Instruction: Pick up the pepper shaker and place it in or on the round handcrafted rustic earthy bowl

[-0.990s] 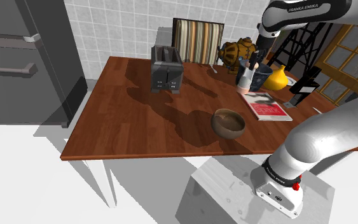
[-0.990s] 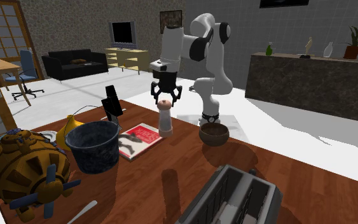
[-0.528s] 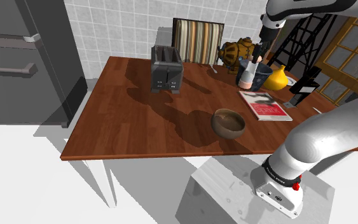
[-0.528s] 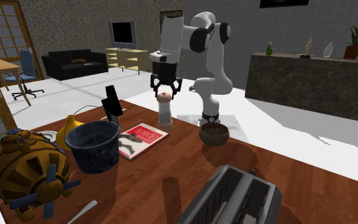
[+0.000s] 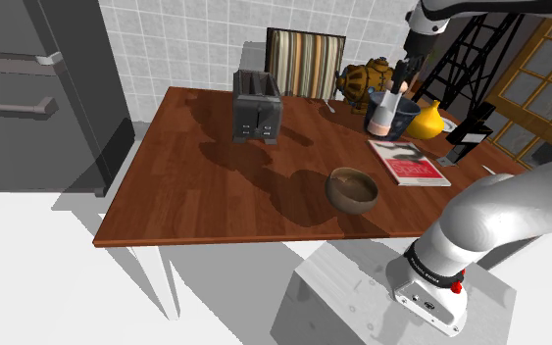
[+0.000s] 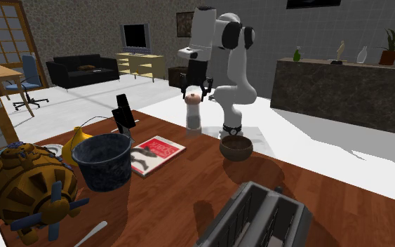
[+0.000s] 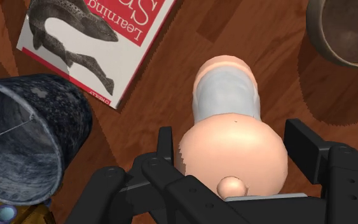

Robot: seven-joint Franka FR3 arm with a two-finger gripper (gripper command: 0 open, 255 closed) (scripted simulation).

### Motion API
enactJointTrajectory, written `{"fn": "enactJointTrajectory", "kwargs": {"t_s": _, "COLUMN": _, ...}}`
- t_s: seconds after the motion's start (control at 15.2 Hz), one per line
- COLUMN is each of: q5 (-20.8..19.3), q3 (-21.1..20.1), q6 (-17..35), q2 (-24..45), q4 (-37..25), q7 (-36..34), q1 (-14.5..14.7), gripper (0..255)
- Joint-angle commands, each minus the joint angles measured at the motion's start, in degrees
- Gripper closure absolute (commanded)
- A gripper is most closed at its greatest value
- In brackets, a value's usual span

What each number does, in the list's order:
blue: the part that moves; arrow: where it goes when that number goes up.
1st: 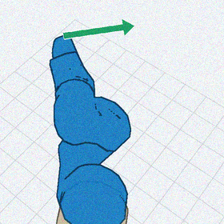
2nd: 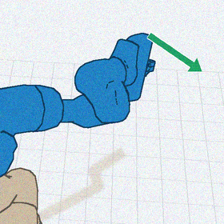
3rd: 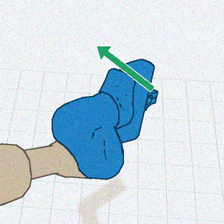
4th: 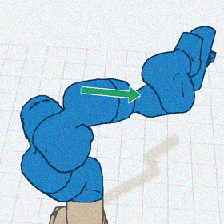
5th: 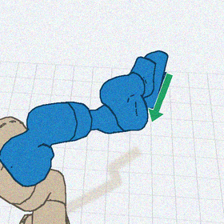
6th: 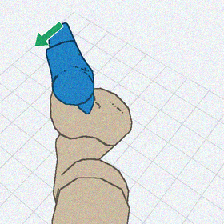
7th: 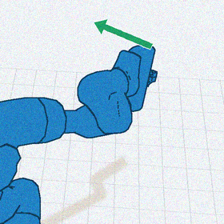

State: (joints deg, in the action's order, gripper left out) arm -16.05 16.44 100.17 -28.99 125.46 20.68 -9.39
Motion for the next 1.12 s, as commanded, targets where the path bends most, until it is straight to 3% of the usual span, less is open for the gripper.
{"fn": "enactJointTrajectory", "kwargs": {"t_s": 0.0, "q5": 0.2, "q3": -2.0, "q6": -2.1, "q2": -3.0, "q4": 1.4, "q7": -2.0, "q1": 0.3, "gripper": 255}}
{"fn": "enactJointTrajectory", "kwargs": {"t_s": 0.53, "q5": 4.0, "q3": -11.0, "q6": -10.6, "q2": -13.6, "q4": 5.4, "q7": -10.2, "q1": 2.2, "gripper": 255}}
{"fn": "enactJointTrajectory", "kwargs": {"t_s": 1.06, "q5": 10.8, "q3": -20.8, "q6": -19.5, "q2": -20.5, "q4": 4.9, "q7": -19.2, "q1": 5.0, "gripper": 255}}
